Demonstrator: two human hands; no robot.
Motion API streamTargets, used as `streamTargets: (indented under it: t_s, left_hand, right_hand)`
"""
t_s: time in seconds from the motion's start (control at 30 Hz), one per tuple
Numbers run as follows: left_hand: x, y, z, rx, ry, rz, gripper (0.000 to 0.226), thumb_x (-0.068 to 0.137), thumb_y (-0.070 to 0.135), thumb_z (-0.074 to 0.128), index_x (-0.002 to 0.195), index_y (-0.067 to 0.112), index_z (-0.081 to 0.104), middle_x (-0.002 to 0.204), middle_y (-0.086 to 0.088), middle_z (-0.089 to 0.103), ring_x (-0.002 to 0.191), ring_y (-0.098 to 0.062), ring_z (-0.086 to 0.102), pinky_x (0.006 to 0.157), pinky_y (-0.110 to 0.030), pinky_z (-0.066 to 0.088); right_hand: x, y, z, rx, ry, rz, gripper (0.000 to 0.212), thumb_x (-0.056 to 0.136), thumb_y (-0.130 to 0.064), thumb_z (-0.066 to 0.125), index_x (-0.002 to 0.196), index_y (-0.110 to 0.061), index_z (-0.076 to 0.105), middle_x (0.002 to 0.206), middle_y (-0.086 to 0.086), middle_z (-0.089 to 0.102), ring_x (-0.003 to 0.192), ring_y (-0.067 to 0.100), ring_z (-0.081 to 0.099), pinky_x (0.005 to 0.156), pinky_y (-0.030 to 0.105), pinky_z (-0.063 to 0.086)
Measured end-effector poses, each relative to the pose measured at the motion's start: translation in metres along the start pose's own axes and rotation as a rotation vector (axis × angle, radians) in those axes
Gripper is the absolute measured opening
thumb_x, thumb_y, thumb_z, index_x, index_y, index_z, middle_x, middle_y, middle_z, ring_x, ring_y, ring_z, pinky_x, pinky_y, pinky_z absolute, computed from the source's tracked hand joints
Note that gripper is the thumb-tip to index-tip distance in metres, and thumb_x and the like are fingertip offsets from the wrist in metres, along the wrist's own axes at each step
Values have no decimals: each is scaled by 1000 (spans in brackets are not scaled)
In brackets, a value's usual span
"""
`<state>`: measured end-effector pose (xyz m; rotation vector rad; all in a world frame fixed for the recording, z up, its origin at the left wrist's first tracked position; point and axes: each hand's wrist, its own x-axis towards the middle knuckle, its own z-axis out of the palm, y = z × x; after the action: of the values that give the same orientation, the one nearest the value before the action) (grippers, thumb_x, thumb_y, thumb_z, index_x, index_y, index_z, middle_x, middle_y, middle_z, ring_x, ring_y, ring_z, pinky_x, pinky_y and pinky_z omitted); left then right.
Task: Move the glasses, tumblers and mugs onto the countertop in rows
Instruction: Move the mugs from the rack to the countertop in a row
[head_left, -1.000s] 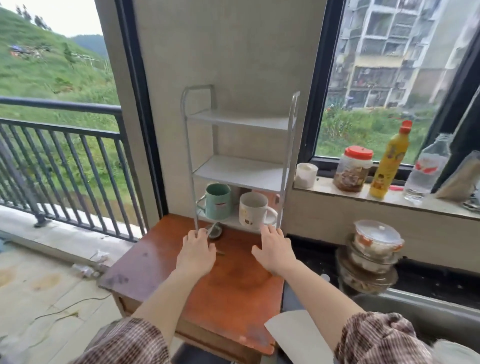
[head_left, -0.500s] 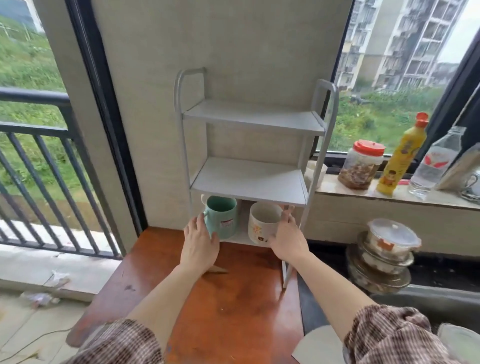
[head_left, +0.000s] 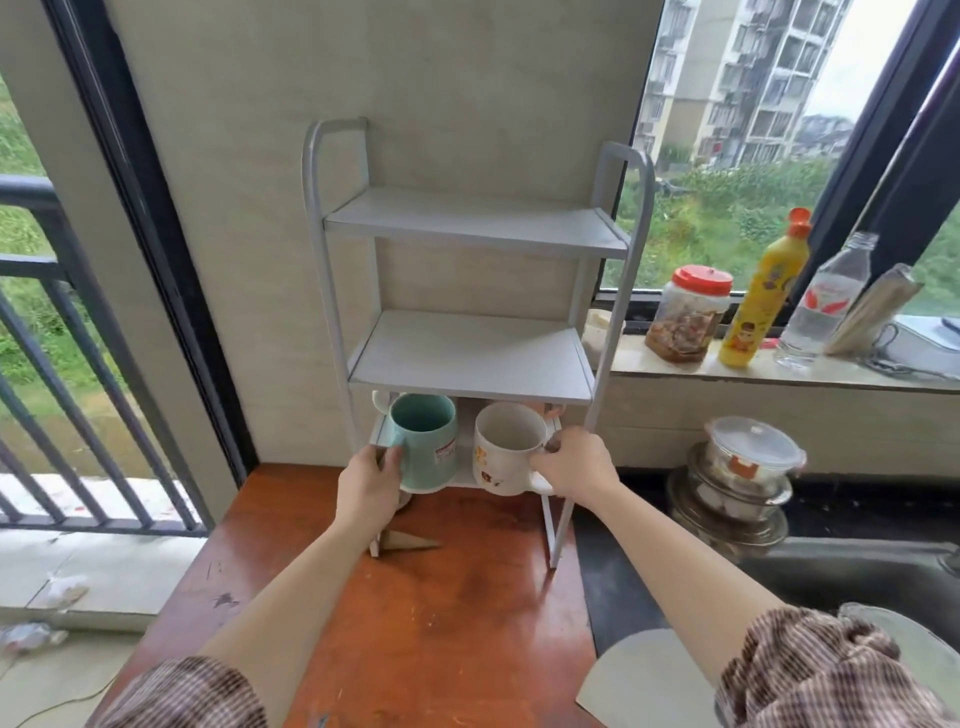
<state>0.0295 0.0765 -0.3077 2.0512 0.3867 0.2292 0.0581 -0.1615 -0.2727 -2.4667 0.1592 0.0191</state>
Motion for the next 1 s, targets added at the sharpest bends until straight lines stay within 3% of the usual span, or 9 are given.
streamTargets:
  t_s: [0.1, 0.2, 0.27, 0.4, 0.6, 0.77, 0.9, 1.0]
  left_hand:
    - [-1, 0, 0, -25, -21, 1, 35, 96, 37, 43, 84, 9, 61, 78, -7, 65, 70, -21, 57, 58, -31, 41]
    - [-1, 4, 1, -63, -59, -14, 32, 97, 36, 44, 77, 18, 60, 76, 1, 65, 67, -16, 57, 56, -29, 43]
    - [0, 6, 0, -81, -99, -19, 30, 97, 35, 44, 82, 17, 63, 79, 4, 67, 68, -16, 58, 58, -29, 45]
    - [-2, 7, -1, -110, -134, -27, 28, 96, 34, 47, 91, 15, 67, 84, 4, 69, 63, -10, 55, 54, -25, 42]
    - [-8, 8, -6, -217, -166, -51, 25, 94, 31, 53, 82, 18, 71, 91, 0, 70, 85, -13, 62, 64, -20, 44]
    - [-17, 5, -6, -263, -186, -73, 25, 93, 31, 56, 78, 19, 71, 94, -3, 72, 92, -18, 64, 73, -23, 51]
    - [-29, 5, -9, -295, -232, -101, 25, 91, 33, 58, 80, 16, 73, 95, -18, 72, 82, -24, 59, 87, -40, 51]
    - [-46, 6, -13, -311, -285, -82, 23, 91, 32, 60, 80, 18, 74, 92, -6, 74, 87, -20, 64, 84, -32, 52]
  right_hand:
    - [-3, 6, -4, 136, -130, 84, 23, 79, -30, 61, 80, -8, 67, 70, 4, 73, 49, 20, 69, 59, 33, 59]
    - [-6, 14, -5, 361, -254, 151, 19, 82, -26, 62, 88, -9, 69, 77, 6, 76, 55, 22, 71, 69, 40, 59]
    - [-8, 19, -7, 468, -309, 184, 26, 85, -31, 62, 90, -7, 71, 84, 9, 76, 60, 22, 71, 70, 38, 58]
    - [-14, 21, -9, 502, -354, 173, 33, 91, -36, 61, 79, -7, 71, 97, 10, 71, 70, 23, 68, 65, 29, 58]
    - [-25, 23, 1, 593, -322, 153, 32, 94, -27, 59, 81, -1, 70, 106, 9, 69, 100, 21, 64, 70, 24, 58]
    - [-34, 19, 2, 629, -299, 167, 34, 95, -28, 58, 88, 2, 72, 99, 10, 72, 100, 23, 67, 66, 24, 59]
    - [-47, 21, -8, 676, -340, 153, 36, 95, -28, 58, 84, 3, 72, 100, 13, 73, 96, 24, 69, 68, 26, 59]
    - [-64, 29, -20, 656, -375, 122, 36, 96, -27, 57, 71, -3, 70, 97, 16, 73, 88, 23, 72, 71, 29, 60]
